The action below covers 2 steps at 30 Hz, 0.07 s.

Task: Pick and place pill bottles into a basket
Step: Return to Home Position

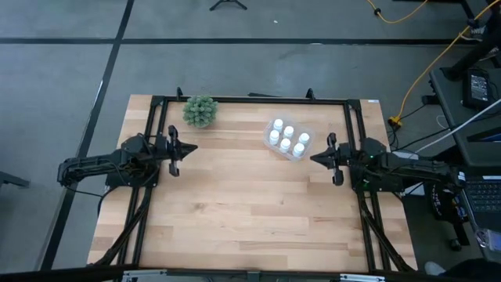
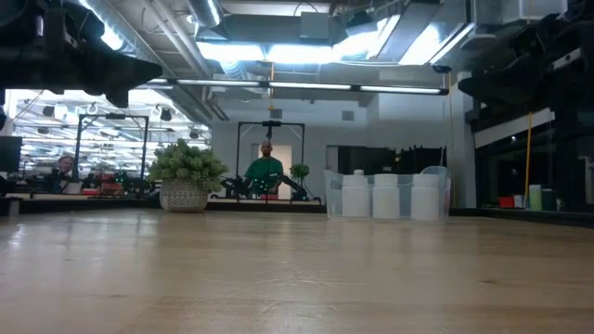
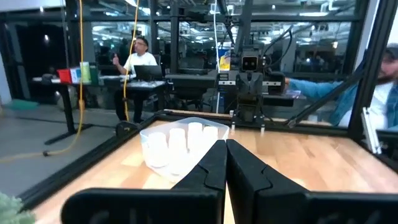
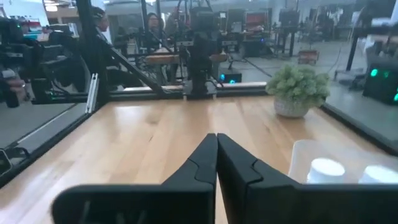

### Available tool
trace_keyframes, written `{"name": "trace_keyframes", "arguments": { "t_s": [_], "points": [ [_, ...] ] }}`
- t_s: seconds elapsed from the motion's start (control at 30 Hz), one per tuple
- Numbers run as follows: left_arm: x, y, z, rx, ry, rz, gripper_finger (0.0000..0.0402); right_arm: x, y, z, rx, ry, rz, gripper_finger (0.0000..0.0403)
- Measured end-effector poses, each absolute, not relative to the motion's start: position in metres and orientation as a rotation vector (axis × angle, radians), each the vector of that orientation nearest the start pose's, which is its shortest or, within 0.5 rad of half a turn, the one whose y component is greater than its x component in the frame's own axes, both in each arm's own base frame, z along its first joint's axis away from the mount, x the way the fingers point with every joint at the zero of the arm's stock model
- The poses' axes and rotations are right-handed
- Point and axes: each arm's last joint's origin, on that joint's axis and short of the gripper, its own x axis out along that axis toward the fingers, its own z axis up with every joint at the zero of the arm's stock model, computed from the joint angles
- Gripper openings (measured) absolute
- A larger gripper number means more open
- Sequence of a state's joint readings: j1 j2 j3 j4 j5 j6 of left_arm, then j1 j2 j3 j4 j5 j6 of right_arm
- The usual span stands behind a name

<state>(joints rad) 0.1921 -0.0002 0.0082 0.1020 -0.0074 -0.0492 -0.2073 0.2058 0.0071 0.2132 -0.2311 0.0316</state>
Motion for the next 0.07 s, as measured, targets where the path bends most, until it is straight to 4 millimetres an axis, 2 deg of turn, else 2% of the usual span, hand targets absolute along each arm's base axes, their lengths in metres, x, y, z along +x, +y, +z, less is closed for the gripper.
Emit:
{"name": "trace_keyframes", "arguments": {
  "t_s": [0.07],
  "points": [
    [0.0948,0.0187,0.1761,-0.065,-0.117,0.195,0.0002,0.1086,-0.0161,0.1681,0.047,-0.002,0.024,0.0017]
  ]
}}
